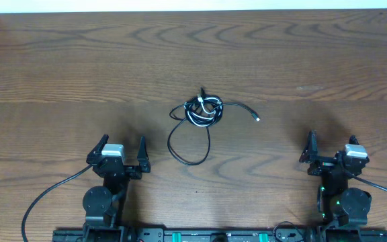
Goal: Untangle cables
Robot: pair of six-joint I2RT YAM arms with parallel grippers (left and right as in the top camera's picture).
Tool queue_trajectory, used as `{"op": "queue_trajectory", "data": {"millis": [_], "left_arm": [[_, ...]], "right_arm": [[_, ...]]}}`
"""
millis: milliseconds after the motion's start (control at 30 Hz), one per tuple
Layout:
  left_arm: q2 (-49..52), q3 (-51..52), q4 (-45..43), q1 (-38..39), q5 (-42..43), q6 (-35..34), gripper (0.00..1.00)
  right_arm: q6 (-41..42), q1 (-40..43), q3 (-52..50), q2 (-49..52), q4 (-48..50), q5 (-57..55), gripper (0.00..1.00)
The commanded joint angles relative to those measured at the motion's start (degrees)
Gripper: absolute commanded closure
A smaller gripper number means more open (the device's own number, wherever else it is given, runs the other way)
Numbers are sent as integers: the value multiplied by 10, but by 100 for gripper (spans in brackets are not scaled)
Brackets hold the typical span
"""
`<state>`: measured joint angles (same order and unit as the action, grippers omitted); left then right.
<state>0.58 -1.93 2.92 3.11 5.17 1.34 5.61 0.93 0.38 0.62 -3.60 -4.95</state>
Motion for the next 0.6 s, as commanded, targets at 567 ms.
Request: {"op": "queue_trajectory", "data": {"millis": [567], "left_arm": [[-3, 17, 7, 2, -5, -1, 4]], "right_arm": [[-5, -2, -1, -3, -1, -5, 1]]}}
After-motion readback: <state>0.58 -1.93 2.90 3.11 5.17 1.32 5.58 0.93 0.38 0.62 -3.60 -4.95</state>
